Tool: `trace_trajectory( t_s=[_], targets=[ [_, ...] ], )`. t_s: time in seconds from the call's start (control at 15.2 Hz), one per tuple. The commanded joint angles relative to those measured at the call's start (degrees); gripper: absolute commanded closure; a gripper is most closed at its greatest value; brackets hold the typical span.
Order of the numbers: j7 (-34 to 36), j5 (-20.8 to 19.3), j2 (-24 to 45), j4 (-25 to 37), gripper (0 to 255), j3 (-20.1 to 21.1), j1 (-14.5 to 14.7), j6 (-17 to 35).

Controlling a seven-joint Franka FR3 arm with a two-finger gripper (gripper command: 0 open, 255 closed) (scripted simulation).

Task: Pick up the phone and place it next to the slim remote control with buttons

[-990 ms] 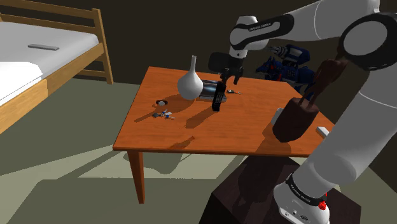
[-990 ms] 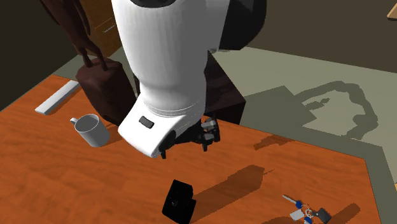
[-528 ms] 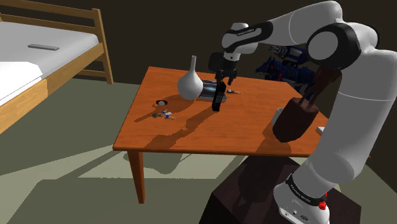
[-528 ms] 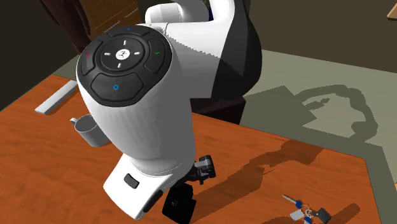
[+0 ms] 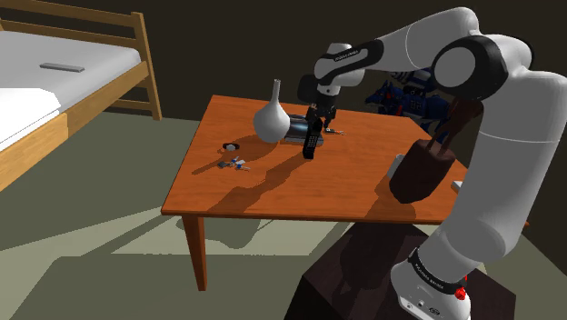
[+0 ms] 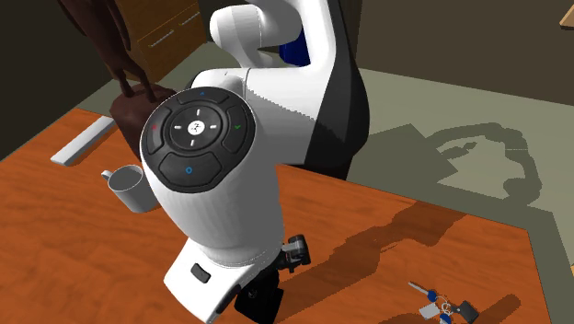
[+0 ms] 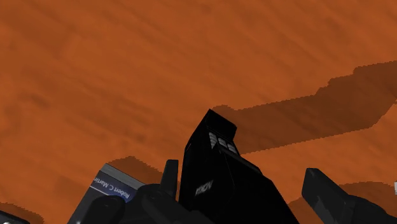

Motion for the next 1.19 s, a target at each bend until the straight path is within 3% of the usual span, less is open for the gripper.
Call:
trace_trajectory(
  t_s=[0.0, 0.26, 0.33, 1.12],
  targets=[
    [0.00, 0.03, 0.11, 0.02, 0, 0.01, 0.00, 0.11],
    [0.00, 0.03, 0.10, 0.02, 0, 0.01, 0.00, 0.10],
    [0.00, 0.03, 0.10, 0.02, 255, 0.01, 0.00, 0.10],
    [0.25, -0.27, -0.82, 1.09, 255, -0.10, 0.05, -1.86]
  ],
)
